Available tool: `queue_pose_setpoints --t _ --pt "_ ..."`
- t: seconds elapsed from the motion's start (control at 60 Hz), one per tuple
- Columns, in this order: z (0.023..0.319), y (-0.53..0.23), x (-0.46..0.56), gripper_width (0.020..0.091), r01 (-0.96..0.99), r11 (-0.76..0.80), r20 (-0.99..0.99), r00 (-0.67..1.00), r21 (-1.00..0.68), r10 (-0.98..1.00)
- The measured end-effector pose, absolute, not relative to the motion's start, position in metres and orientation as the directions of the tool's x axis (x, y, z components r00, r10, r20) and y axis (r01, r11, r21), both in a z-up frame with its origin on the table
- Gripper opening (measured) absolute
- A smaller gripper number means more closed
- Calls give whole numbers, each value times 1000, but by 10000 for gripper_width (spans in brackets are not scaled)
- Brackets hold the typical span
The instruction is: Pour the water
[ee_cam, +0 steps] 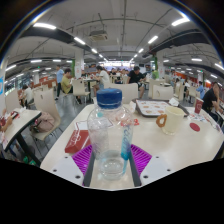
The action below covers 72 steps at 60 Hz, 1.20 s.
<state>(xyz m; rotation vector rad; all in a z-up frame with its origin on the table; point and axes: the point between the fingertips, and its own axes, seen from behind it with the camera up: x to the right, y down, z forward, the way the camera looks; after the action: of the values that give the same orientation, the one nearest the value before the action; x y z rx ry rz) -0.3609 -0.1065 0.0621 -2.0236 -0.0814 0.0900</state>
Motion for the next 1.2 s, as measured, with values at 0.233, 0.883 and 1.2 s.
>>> queue_pose_setpoints --t 0.233,0.883,1.2 --pt "62 -98 -367 410 68 -436 10 991 -897 134" --pt "235 59 -314 408 -881 -407 -964 265 -240 -4" --pt "176 90 -257 408 -855 -310 -903 -350 416 -248"
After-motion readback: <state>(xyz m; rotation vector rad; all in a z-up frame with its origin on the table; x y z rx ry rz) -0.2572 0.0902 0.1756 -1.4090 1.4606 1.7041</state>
